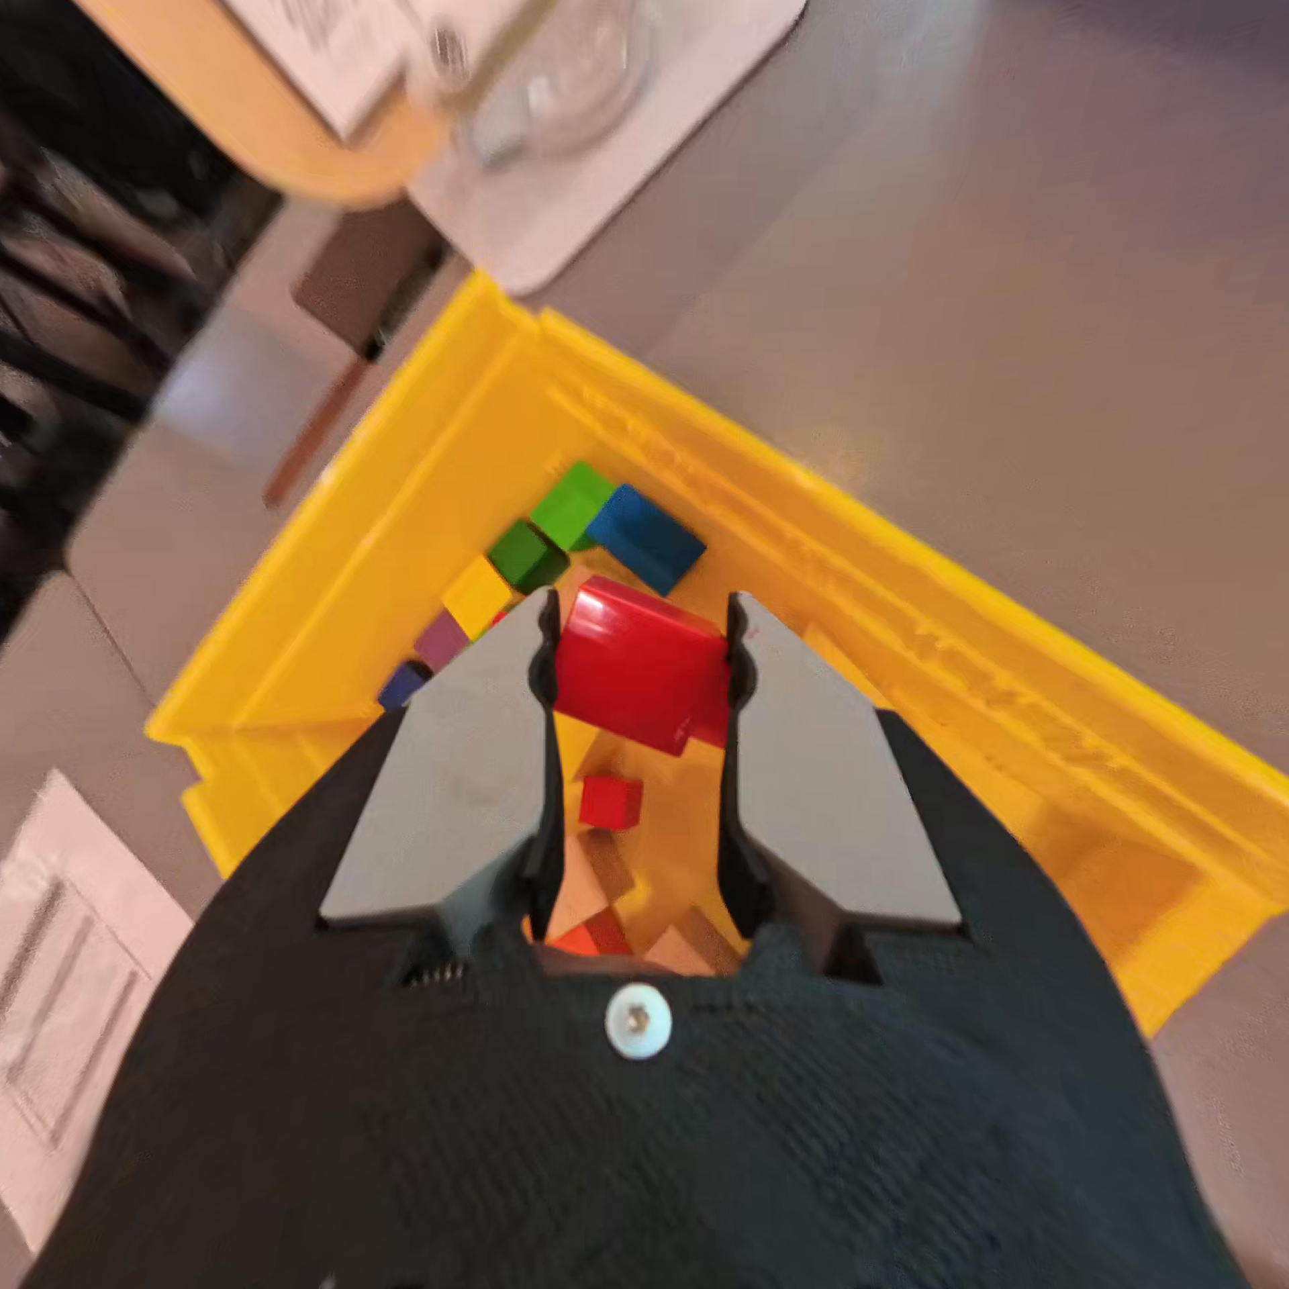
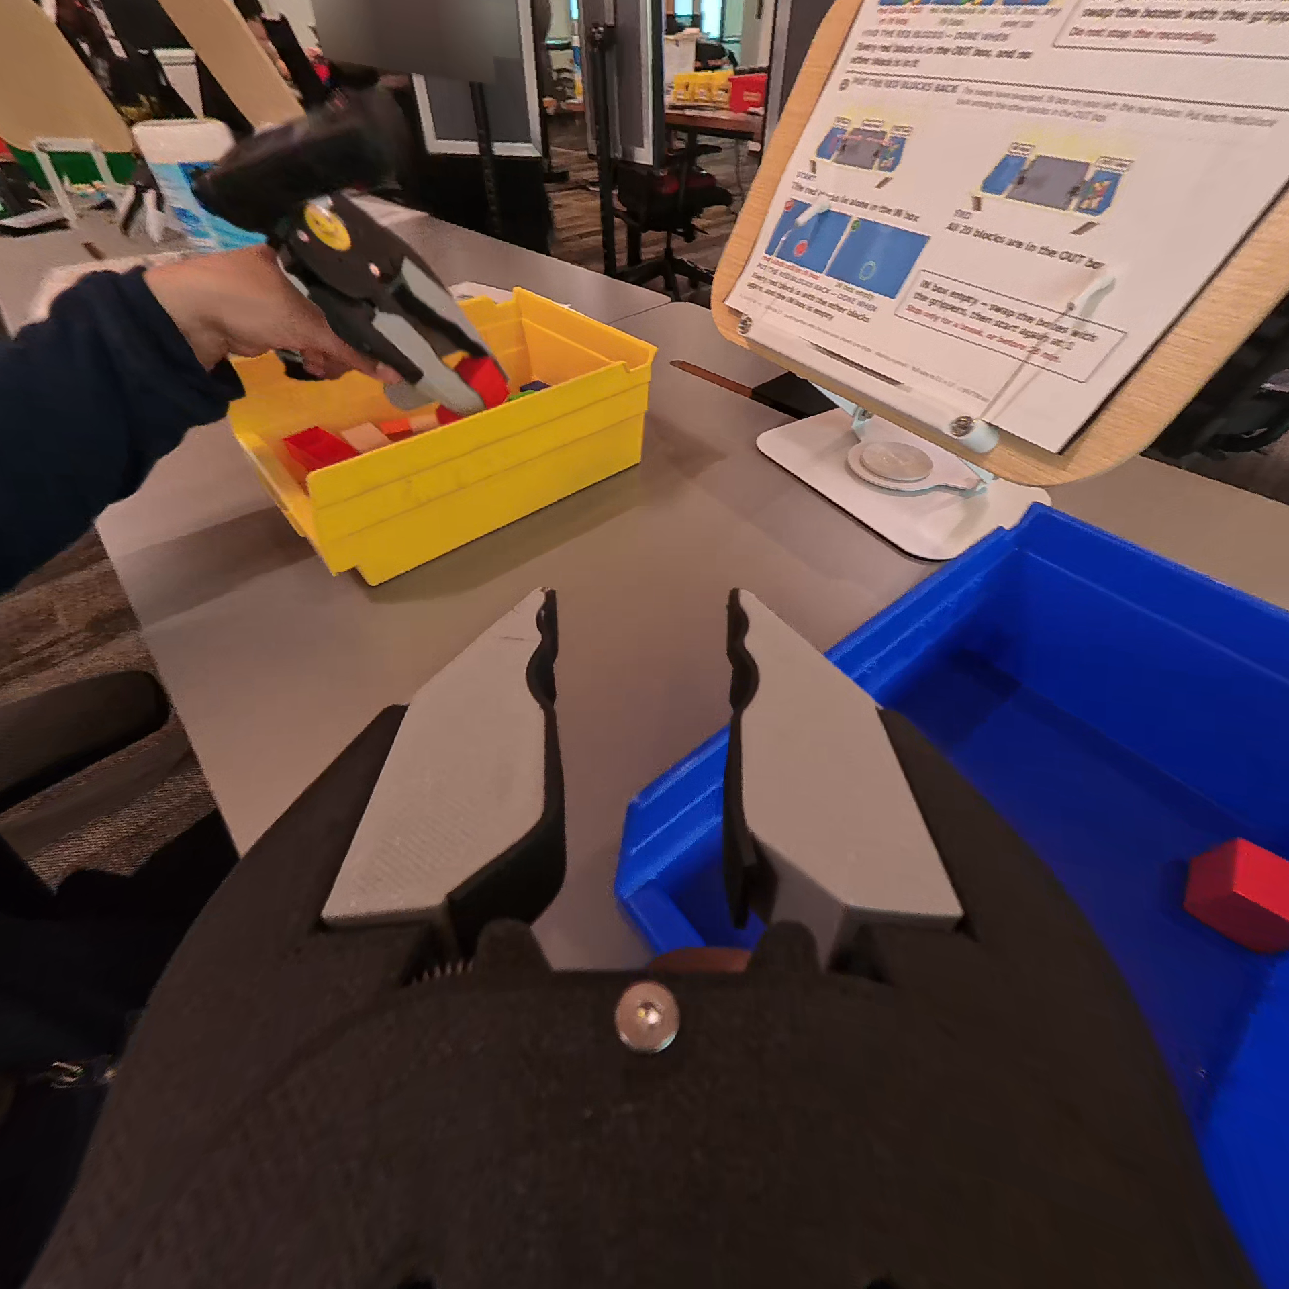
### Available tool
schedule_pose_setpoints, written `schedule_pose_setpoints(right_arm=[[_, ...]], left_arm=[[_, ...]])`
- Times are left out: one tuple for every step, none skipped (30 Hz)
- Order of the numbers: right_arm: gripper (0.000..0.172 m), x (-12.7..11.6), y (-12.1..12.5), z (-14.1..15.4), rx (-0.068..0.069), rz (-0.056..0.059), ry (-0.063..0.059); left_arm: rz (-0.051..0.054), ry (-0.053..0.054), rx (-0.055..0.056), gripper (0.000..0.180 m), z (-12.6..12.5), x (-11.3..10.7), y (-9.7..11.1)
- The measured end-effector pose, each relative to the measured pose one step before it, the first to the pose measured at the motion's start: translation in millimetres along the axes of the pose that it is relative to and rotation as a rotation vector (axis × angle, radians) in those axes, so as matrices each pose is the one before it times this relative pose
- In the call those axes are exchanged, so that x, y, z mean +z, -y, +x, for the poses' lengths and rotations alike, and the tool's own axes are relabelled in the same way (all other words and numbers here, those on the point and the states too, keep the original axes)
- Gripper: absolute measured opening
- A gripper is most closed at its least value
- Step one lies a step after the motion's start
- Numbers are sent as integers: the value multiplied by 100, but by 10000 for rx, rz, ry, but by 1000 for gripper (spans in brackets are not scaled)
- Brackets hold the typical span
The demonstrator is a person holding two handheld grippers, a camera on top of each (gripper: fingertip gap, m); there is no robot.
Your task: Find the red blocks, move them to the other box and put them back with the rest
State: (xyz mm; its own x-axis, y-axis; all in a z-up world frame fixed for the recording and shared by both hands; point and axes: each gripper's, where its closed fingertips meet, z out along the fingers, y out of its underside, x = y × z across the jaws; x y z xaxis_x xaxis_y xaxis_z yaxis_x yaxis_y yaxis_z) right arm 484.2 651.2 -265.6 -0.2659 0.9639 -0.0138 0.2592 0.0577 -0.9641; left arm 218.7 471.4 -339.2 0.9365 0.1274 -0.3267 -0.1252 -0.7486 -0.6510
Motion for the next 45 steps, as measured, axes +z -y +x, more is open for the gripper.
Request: schedule_pose_setpoints(right_arm=[[47, 170, 92, -615, 63, 37, 275], [47, 232, 102, -799, 120, 55, 399], [48, 285, 157, -1019, 199, 93, 546], [48, 355, 182, -1135, 281, 134, 650], [48, 422, 189, -1132, 339, 162, 675], [49, 495, 135, -1057, 354, 161, 657], [49, 528, 18, -996, 337, 115, 648], [50, 541, -39, -965, 330, 92, 635], [52, 537, -23, -968, 328, 99, 649], [54, 520, -30, -1019, 312, 92, 682], [55, 486, -4, -979, 288, 100, 666], [57, 468, -13, -918, 254, 102, 633], [60, 459, -74, -920, 212, 68, 628], [62, 472, -174, -881, 173, 4, 604], [62, 479, -292, -798, 130, -71, 548], [62, 458, -344, -735, 68, -107, 505], [61, 445, -299, -684, 0, -76, 469], [57, 400, -194, -610, -64, 1, 422], [49, 347, -49, -530, -100, 87, 368], [42, 299, 3, -420, -56, 128, 295], [41, 236, -38, -57, 43, 67, 87], [39, 100, -159, 332, 28, -41, -154], [34, -35, -153, 338, -12, -74, -186], [34, -79, -84, 242, 36, -86, -174], [34, -82, -57, 268, 9, -111, -252], [34, -82, 9, 297, -44, -90, -328], [34, -115, 33, 290, -89, -94, -344], [34, -181, 52, 191, -142, -99, -301], [34, -311, 144, 114, -208, -71, -269], [34, -521, 360, 122, -234, 4, -307], [34, -743, 595, 177, -218, 94, -339], [34, -989, 837, 258, -218, 191, -373], [34, -1227, 1017, 564, -261, 281, -542], [34, -1474, 1041, 1171, -338, 283, -864], [34, -1665, 876, 2004, -454, 193, -1269], [33, -1792, 619, 2988, -562, 97, -1715], [34, -1726, 276, 3897, -599, 21, -2064], [34, -1378, -145, 4292, -572, -42, -2123], [34, -770, -609, 4019, -526, -149, -1886], [34, -100, -1142, 3161, -493, -383, -1419], [34, 438, -1633, 1940, -408, -701, -803], [35, 653, -1747, 893, -252, -875, -302], [37, 582, -1247, 385, -110, -669, -112], [40, 290, -416, 114, -17, -205, -53], [42, -26, 270, -216, 40, 178, 93]], left_arm=[[1084, 179, 802, 45, 1002, -1754, 1975], [1077, 63, 866, 45, 1445, -1596, 2180], [955, 52, 878, 45, 1568, -1336, 2276], [918, 76, 955, 46, 1624, -1059, 2325], [814, 46, 937, 46, 1609, -791, 2291], [818, 33, 790, 46, 1489, -534, 2348], [720, -10, 520, 46, 1303, -255, 2218], [737, -27, 401, 46, 1165, -69, 2159], [670, -153, 319, 46, 1196, 57, 1929], [629, -73, 169, 46, 907, 180, 1773], [652, -165, 17, 45, 908, 250, 1694], [671, -222, -52, 45, 915, 280, 1615], [609, -69, -41, 45, 602, 299, 1424], [479, -4, -46, 45, 405, 314, 1133], [323, -22, -62, 45, 355, 315, 798], [269, 51, -52, 45, 176, 287, 610], [264, -38, -152, 45, 230, 245, 460], [249, -251, -341, 45, 502, 252, 299], [225, -104, -332, 45, 300, 242, 112], [103, -92, -157, 45, 338, 220, -180], [-8, -12, -67, 45, 222, 148, -347], [28, 52, -106, 45, 56, 38, -191], [-33, 55, -183, 45, -48, -8, -244], [-40, 34, -154, 46, -16, -4, -254], [-60, 94, -175, 45, -132, 11, -285], [-96, 105, -222, 46, -165, 19, -296], [-106, 97, -239, 47, -116, 31, -283], [-49, 74, -230, 48, -134, -70, -132], [129, 79, -288, 47, -271, -249, 181], [255, -34, -408, 46, -305, -381, 397], [86, -136, -350, 48, -284, -497, 261], [-71, 114, -212, 50, -701, -654, 124], [-57, 413, -106, 50, -1141, -816, 117], [-220, 599, -45, 48, -1493, -904, -167], [-523, 780, -39, 45, -1909, -938, -675], [-816, 881, -142, 42, -2237, -931, -1192], [-1017, 855, -416, 45, -2386, -868, -1695], [-1100, 764, -642, 51, -2415, -762, -2037], [-984, 975, -690, 52, -2840, -664, -2064], [-740, 1149, -637, 50, -3175, -532, -1865], [-594, 995, -510, 49, -2922, -324, -1698], [-581, 834, -416, 50, -2571, -121, -1614], [-579, 705, -247, 52, -2162, 35, -1454], [-560, 525, -8, 55, -1615, 195, -1356], [-484, 299, 110, 57, -998, 368, -1199]])
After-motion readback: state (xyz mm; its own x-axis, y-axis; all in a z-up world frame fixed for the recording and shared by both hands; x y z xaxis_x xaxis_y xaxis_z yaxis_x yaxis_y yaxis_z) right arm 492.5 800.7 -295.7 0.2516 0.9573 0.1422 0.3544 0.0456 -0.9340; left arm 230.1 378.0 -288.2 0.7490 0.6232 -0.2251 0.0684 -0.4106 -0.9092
